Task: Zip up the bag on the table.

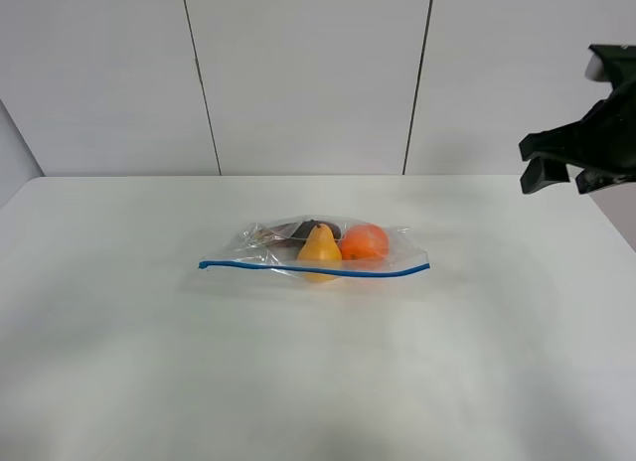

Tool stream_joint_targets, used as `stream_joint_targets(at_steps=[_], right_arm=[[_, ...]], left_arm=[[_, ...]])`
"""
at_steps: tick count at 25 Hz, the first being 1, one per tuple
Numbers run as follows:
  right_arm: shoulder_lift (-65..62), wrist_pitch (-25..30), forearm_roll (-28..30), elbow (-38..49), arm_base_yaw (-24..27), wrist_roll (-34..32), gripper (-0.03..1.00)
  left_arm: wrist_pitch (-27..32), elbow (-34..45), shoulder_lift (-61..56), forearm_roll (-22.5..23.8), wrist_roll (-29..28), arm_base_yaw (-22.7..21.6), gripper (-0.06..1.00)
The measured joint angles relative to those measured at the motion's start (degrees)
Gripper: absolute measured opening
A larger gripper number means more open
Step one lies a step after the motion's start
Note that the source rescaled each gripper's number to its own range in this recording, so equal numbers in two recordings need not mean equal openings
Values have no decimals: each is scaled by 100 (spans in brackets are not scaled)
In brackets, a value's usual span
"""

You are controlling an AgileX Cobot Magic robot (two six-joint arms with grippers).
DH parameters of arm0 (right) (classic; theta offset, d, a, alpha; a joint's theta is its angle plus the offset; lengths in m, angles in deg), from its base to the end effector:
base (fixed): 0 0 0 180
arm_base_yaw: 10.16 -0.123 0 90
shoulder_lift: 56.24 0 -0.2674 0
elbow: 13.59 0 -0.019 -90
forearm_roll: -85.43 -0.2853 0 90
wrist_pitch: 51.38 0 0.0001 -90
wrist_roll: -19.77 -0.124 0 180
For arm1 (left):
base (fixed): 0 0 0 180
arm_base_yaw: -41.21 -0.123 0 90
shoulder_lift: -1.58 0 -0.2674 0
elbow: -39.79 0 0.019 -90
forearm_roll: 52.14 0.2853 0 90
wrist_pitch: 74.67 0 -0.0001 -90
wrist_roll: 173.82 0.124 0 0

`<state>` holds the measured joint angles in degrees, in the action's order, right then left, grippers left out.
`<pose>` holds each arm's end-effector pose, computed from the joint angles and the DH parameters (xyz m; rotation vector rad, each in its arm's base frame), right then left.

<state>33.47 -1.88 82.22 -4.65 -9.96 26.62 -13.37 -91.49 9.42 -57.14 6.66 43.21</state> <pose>0.3489 0.0041 0.2610 -0.1186 2.5809 0.0230 0.0717 -0.0120 0.2749 0.0488 2.0555 -0.1211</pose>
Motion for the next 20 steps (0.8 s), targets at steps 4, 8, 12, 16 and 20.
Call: stream_joint_targets(at_steps=[4, 8, 12, 16, 20], right_arm=[[-789, 23, -65, 0, 0, 64, 99], [-1516, 101, -155, 0, 0, 112, 99], [-2158, 215, -170, 19, 0, 112, 99], [-2800, 211, -159, 167, 0, 112, 99], [-3346, 309, -107, 403, 0, 112, 99]], left_arm=[[0, 0, 0, 0, 0, 0, 99], [0, 0, 0, 0, 0, 0, 99], [0, 0, 0, 0, 0, 0, 99], [0, 0, 0, 0, 0, 0, 99], [0, 0, 0, 0, 0, 0, 99]])
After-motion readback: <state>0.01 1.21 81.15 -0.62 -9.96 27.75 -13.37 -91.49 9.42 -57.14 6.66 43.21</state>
